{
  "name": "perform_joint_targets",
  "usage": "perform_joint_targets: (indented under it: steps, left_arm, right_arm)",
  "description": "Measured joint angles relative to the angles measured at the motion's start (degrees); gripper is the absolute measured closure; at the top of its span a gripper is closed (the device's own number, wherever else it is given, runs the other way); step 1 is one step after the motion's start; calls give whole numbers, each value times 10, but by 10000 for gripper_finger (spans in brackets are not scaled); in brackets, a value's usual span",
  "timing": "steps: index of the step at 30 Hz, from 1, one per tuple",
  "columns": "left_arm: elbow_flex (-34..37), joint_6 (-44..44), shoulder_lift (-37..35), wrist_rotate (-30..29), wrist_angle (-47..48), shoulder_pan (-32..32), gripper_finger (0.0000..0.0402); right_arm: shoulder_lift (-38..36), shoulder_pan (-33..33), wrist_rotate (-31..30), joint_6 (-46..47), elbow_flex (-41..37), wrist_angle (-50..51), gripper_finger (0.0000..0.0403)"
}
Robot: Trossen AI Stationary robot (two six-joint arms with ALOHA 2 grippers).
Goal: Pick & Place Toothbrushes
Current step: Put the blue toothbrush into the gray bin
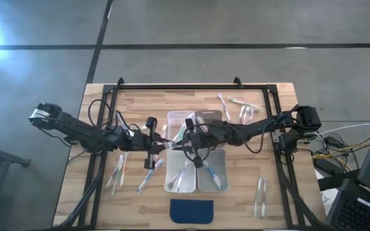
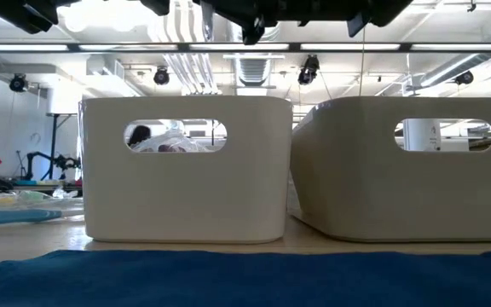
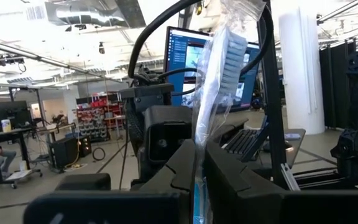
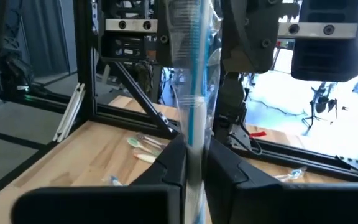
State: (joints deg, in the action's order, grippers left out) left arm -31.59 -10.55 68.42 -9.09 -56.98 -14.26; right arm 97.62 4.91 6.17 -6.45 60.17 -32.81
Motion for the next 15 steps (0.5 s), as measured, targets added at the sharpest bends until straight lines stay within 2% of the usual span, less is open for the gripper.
perform_joint_targets:
  steps: [8,13,15]
  left_arm:
    - [0,-6,0,0,3,0,357]
    - [0,-40,0,-1,5,-1,293]
    - [0,-43,0,-21,5,-2,260]
  right_arm:
    - [0,0,0,2,-3,-1,377]
    - [0,0,-3,5,-3,0,380]
    - [-4,-1,-5,22,-4,2,379]
